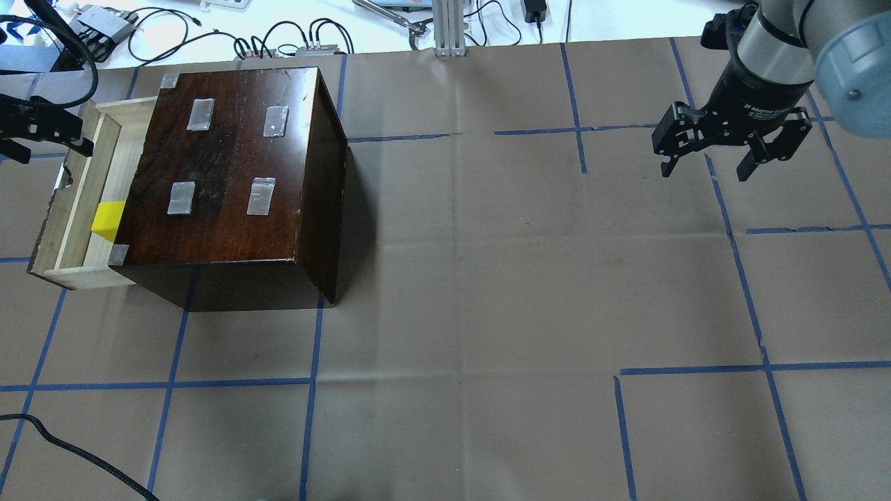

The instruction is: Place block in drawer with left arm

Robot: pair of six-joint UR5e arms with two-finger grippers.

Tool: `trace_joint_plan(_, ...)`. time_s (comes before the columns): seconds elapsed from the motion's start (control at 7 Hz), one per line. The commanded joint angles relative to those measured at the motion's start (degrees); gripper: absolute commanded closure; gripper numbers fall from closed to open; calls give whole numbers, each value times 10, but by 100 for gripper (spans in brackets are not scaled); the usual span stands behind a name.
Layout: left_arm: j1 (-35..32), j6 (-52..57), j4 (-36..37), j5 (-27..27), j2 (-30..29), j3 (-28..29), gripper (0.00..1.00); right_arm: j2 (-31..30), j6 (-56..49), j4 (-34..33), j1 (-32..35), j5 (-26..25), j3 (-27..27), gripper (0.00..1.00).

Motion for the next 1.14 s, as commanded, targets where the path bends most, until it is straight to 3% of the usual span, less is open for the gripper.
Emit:
trace_joint_plan(0.0, -53, -77, -19, 2, 24, -2, 1, 0, 0, 0, 0, 0, 0, 0)
trace_joint_plan(0.43, -163, -232, -20, 15, 33, -5, 1, 0, 0, 0, 0, 0, 0, 0)
trace_joint_plan(1.0, -262, -298, -52, 45, 53, -16, 2, 0, 0, 0, 0, 0, -1, 0)
